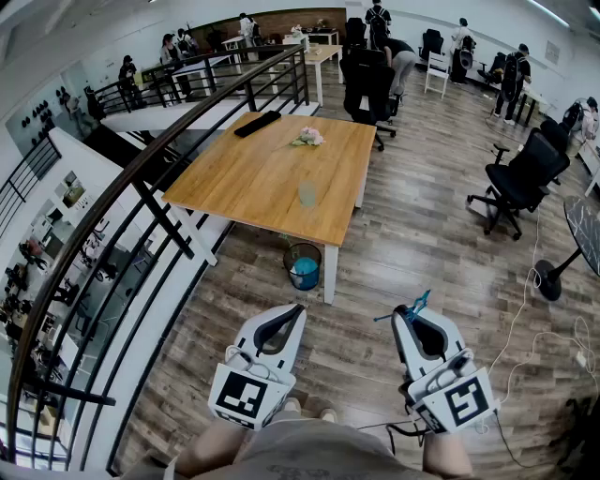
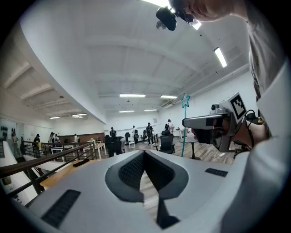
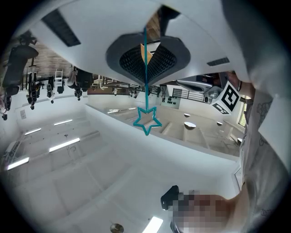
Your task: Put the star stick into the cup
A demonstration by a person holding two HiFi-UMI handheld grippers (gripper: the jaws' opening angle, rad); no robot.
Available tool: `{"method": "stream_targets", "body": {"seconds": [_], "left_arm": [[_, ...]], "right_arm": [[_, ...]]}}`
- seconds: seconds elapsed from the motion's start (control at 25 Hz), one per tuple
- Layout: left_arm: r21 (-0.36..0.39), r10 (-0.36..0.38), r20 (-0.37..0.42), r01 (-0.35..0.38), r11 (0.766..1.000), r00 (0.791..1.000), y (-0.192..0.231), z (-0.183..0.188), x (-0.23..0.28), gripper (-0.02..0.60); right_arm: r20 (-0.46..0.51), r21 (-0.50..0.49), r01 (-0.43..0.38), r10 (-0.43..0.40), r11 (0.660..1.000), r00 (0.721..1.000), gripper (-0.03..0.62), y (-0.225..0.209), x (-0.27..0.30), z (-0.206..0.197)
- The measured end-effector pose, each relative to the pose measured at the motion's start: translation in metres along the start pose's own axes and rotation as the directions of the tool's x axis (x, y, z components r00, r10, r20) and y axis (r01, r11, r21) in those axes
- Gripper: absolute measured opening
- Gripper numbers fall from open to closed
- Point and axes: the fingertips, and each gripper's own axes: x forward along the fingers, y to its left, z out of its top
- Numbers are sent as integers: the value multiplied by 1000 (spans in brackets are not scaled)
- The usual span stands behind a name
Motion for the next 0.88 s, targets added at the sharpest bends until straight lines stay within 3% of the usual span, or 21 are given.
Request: {"method": "stream_targets", "body": {"seconds": [0.88], "left_arm": [[29,19,-2,-19,999,1000,0,-5,14,16]], "right_arm": [[49,11,-18,18,1000,999,37,-24,-5,-3]]}}
